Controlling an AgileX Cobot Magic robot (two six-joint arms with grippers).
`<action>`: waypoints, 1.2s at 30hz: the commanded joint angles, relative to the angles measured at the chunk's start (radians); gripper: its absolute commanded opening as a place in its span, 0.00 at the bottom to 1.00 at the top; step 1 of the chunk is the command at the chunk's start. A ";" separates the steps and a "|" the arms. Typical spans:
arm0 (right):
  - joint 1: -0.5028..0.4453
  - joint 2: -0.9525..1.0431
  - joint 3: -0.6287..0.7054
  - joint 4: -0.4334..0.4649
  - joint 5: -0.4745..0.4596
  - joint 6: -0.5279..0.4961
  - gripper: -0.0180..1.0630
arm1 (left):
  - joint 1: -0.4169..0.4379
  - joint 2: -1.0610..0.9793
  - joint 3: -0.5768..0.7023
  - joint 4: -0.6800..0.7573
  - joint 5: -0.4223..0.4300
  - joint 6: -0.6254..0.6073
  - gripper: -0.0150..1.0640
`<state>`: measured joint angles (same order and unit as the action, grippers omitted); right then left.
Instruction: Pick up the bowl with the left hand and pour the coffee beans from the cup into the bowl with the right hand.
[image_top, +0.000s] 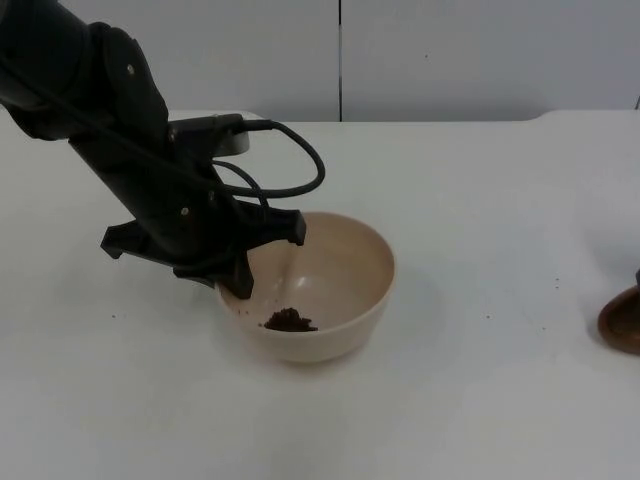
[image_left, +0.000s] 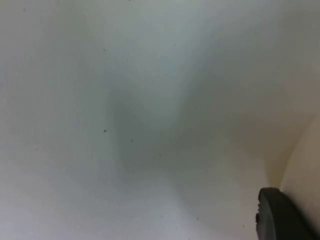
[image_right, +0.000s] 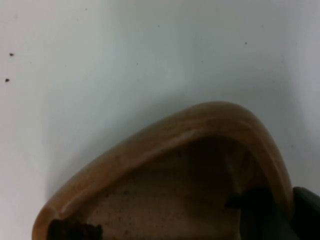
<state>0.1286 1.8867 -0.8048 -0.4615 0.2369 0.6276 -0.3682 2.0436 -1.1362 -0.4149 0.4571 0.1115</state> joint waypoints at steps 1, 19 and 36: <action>-0.005 -0.004 -0.001 0.005 0.000 -0.008 0.01 | -0.002 -0.003 -0.006 -0.014 0.004 -0.007 0.01; -0.002 -0.004 -0.001 0.003 0.007 -0.011 0.46 | -0.002 -0.003 -0.006 -0.014 0.038 -0.011 0.84; -0.002 -0.117 -0.001 0.047 0.046 -0.019 0.99 | -0.002 -0.087 -0.006 -0.007 0.108 -0.018 0.99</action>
<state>0.1286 1.8017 -0.8048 -0.4177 0.2717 0.6158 -0.3682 1.9770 -1.1362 -0.4331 0.5455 0.0987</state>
